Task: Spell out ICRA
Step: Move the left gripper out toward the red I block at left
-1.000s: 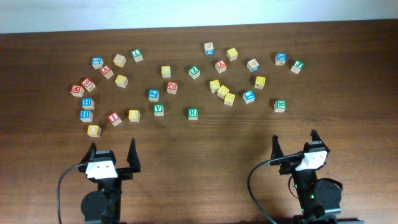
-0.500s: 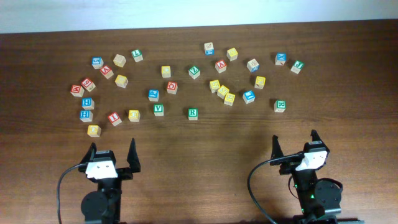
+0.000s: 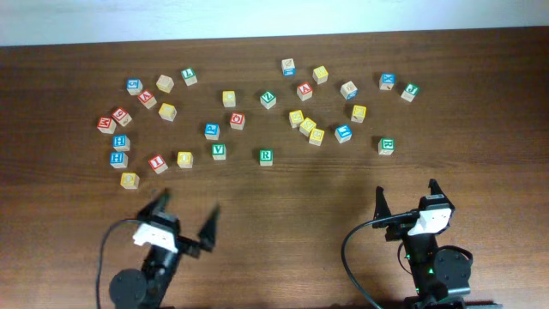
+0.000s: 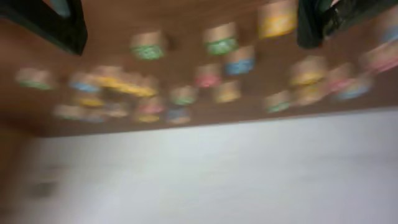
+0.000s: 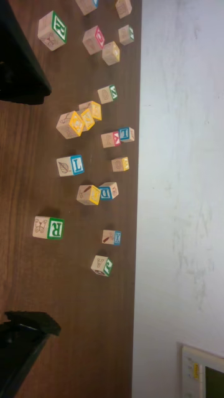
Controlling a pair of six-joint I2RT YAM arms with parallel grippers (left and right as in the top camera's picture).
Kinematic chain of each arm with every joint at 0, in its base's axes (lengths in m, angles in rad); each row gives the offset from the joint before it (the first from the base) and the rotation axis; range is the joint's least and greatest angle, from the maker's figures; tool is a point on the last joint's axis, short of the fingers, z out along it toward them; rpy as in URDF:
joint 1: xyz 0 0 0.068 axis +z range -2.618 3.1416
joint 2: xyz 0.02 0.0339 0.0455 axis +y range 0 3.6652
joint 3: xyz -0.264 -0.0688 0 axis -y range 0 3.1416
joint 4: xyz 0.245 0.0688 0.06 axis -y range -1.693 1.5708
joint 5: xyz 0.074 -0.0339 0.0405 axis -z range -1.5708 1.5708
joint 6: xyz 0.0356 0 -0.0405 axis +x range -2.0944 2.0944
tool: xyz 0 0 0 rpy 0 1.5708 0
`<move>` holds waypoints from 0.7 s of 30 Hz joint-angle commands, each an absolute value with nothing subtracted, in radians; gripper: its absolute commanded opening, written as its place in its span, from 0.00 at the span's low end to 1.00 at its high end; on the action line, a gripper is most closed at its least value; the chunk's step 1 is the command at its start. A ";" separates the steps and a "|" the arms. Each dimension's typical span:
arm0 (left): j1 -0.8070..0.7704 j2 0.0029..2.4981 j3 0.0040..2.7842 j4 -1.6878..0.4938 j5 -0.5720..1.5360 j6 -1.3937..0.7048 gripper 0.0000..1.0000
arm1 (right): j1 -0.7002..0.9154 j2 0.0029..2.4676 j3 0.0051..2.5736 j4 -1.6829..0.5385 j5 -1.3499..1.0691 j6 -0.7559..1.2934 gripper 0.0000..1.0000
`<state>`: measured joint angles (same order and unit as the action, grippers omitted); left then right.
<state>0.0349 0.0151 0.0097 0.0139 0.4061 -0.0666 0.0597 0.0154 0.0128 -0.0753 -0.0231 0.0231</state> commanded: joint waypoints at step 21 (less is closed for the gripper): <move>0.036 0.652 1.108 -0.406 0.769 -0.059 0.99 | 0.065 0.004 0.006 -0.079 -0.014 0.023 0.98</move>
